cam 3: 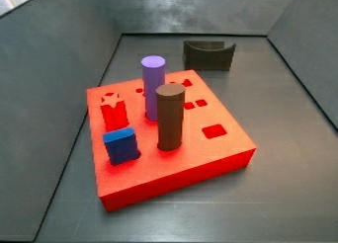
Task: Pick up the 3 prong object. Move up. Rotate the 3 prong object. Place the 3 prong object on the fixture. Regrasp the 3 prong object. Move to above the board. Insert the 3 prong object.
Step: Place the 3 prong object on the fixture.
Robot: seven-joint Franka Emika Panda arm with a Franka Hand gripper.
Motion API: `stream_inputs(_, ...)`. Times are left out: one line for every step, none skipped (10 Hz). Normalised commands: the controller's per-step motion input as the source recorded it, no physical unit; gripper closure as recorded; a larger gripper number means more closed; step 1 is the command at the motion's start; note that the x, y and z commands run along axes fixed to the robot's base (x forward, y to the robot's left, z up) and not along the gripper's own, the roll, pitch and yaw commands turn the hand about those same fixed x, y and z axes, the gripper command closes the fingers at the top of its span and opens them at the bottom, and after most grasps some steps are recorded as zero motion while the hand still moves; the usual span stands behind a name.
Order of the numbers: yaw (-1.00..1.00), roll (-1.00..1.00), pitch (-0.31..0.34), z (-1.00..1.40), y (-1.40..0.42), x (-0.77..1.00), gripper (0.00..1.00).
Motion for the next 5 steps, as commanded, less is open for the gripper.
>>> stream_inputs(0.02,-0.08,0.140,0.03,-0.06,1.00,1.00)
stream_inputs(0.02,-0.08,0.140,0.02,-0.04,1.00,1.00)
stream_inputs(0.02,-0.08,0.146,0.02,-0.03,1.00,1.00)
stream_inputs(0.02,-0.08,0.151,0.02,-0.03,1.00,1.00)
stream_inputs(-0.02,-1.00,0.070,-0.24,-0.22,1.00,1.00)
